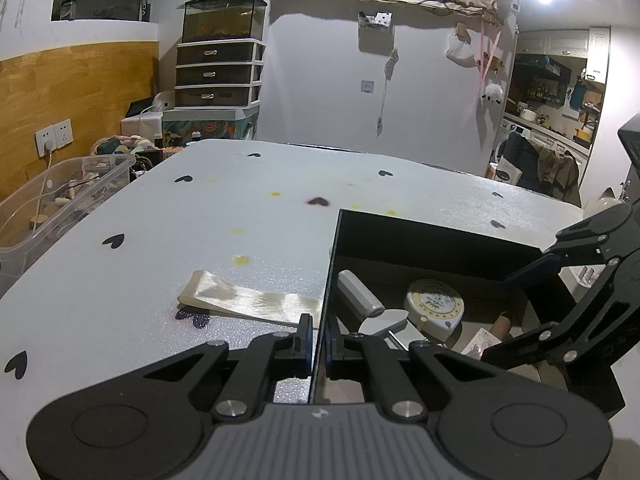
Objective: Organize rigid objects
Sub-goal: 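Carry the polish box and stick into the black box and release, then withdraw the right gripper from the box toward the carved wooden block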
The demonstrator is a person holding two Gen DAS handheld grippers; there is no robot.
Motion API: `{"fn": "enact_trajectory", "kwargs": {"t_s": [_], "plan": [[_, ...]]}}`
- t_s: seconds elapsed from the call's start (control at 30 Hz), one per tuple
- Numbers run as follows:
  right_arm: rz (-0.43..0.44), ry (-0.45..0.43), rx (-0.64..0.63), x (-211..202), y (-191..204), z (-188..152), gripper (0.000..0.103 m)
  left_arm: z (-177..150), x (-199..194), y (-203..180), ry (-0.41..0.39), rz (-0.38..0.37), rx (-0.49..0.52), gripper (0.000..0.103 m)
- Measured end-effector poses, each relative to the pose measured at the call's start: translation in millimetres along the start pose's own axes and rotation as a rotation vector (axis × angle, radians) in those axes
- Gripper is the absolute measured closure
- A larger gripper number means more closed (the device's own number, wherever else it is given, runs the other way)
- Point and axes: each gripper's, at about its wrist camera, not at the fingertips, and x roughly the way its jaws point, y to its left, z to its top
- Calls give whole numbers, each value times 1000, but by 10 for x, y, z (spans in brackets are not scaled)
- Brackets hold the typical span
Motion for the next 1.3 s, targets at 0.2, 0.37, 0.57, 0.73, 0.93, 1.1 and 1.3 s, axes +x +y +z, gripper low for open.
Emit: {"fn": "enact_trajectory", "kwargs": {"t_s": [0.2,0.37,0.57,0.73,0.93,1.1,1.3], "plan": [[-15,-11,22,-95,-7,-32,14,7,12,18,5,1,-3,97],[-34,-16,39,-208,-12,-65,14,9,13,13,7,3,-3,97],[-48,-50,53,-396,-14,-99,14,9,12,15,7,3,-4,97],[-55,-86,68,-595,-28,-139,13,21,19,12,9,3,-7,97],[-66,-161,92,-983,-32,-252,11,22,17,18,12,5,-4,97],[-98,-227,126,-1303,-55,-397,5,22,20,15,11,5,-4,97],[-168,-311,193,-1623,-117,-633,0,22,20,16,11,5,-5,97]]}}
